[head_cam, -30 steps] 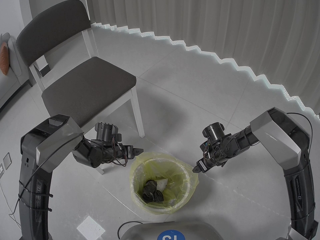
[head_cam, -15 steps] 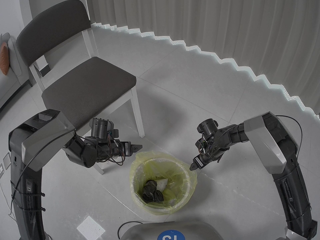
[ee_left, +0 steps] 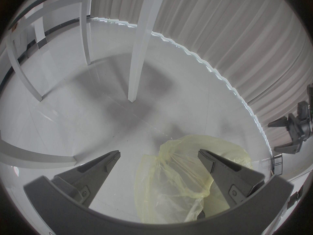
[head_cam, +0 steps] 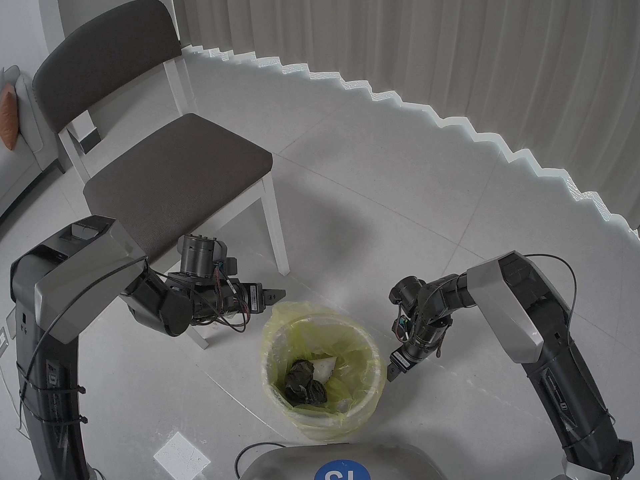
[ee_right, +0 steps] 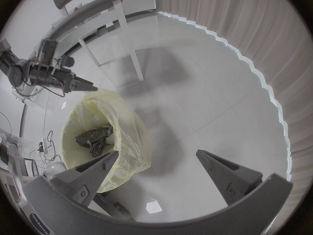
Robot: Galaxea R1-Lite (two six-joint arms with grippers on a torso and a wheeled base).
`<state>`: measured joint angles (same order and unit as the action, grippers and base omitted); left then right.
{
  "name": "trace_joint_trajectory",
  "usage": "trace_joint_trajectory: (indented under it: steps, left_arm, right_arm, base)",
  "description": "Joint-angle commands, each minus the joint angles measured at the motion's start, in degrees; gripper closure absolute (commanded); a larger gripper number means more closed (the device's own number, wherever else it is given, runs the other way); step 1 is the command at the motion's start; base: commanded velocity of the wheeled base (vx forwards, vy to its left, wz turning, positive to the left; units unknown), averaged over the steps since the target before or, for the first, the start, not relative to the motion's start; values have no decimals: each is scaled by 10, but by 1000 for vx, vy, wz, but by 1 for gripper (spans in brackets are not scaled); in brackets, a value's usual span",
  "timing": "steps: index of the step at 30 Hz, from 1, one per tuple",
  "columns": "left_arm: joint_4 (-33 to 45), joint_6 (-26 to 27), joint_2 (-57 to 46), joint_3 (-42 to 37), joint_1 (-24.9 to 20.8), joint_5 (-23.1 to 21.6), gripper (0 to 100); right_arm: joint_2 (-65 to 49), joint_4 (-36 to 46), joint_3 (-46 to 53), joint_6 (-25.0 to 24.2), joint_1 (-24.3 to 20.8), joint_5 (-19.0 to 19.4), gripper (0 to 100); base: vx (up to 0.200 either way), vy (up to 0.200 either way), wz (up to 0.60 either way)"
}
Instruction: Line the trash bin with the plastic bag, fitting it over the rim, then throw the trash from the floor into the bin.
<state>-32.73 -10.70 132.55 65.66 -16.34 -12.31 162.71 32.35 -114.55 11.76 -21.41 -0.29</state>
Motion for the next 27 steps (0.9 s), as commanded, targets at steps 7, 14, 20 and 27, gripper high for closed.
trace_joint_trajectory:
  steps: [7,14,20,27]
  left_arm:
    - [-1,-2,-18,-18,0,-1,0]
    - [-36,-3,-48,-55,-5,-2,0]
    - [-66,-2,-101,-107,-10,-2,0]
    - [-67,-1,-249,-201,-26,-2,0]
  right_arm:
    - [-64,3,0,-1,19,-1,0]
    - [-166,-8,0,-1,34,-1,0]
    - [-272,-82,67,-1,42,-5,0]
    - [-450,-158,247,-1,48,-6,0]
  base:
    - [0,0,0]
    - [0,0,0]
    - [0,0,0]
    - [0,0,0]
